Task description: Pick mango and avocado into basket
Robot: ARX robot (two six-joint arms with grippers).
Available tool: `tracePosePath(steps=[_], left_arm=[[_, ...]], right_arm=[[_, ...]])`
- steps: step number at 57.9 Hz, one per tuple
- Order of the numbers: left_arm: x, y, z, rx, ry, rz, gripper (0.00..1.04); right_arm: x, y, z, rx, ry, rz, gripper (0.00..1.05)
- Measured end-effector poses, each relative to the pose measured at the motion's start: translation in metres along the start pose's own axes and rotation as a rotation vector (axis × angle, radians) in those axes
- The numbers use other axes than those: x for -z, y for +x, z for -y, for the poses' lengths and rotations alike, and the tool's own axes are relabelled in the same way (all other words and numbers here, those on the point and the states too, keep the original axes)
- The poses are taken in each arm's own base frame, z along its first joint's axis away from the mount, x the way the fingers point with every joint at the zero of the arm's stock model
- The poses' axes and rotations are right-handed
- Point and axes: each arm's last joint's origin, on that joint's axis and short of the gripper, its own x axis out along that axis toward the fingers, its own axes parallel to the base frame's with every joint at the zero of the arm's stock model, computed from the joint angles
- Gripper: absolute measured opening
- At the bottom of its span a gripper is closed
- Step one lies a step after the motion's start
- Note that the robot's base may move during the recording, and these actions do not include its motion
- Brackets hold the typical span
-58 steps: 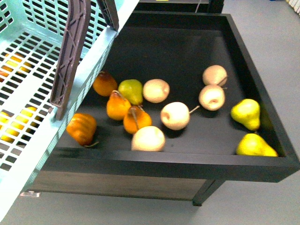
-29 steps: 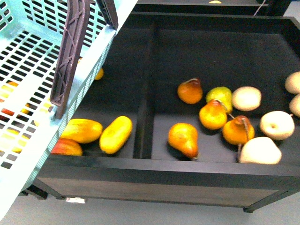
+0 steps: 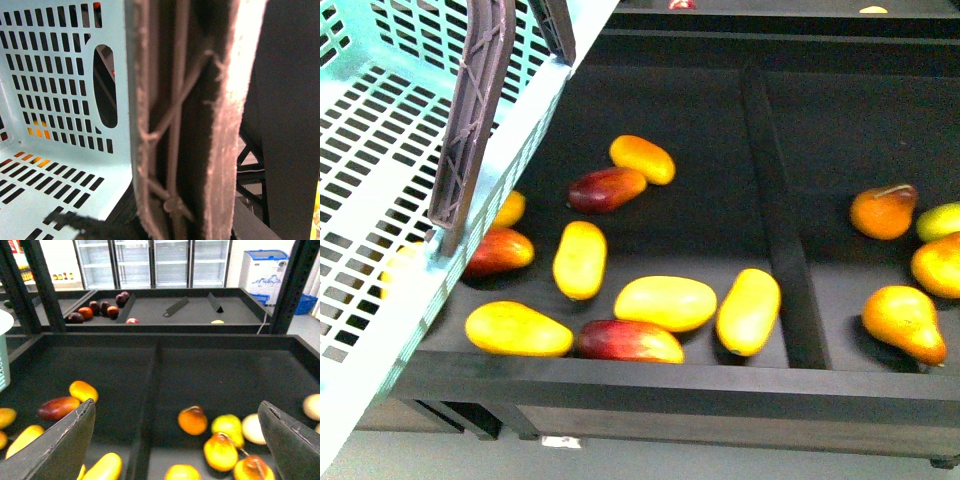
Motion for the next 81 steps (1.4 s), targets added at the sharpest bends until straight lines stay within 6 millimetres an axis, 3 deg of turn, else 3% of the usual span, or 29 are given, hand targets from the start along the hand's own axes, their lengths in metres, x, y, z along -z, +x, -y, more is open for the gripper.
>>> tracePosePath(steps=[50, 58, 62, 67, 81], left_arm=[[-0.001, 0.0, -0.001, -0.005, 0.004, 0.013, 0.16], [-0.003, 0.002, 0.001, -0.11, 0.055, 0.076, 0.16], [0.002, 0.013, 0.006, -0.222, 0.166, 0.05, 0.16], [0.007, 0.031, 0.008, -0.209, 0.257, -0.018, 0.16], [0.037, 0.104, 0.018, 0.036, 0.452, -0.396, 0.15]], right_arm=[[0.0, 0.0, 0.0, -0.008, 0.0, 0.0, 0.96], [0.0, 0.0, 0.0, -0.01, 0.0, 0.0, 0.96], [0.0, 0.0, 0.0, -0.008, 0.0, 0.0, 0.96], [0.0, 0.0, 0.0, -0.006, 0.0, 0.0, 0.96], [0.0, 0.0, 0.0, -0.006, 0.0, 0.0, 0.96]])
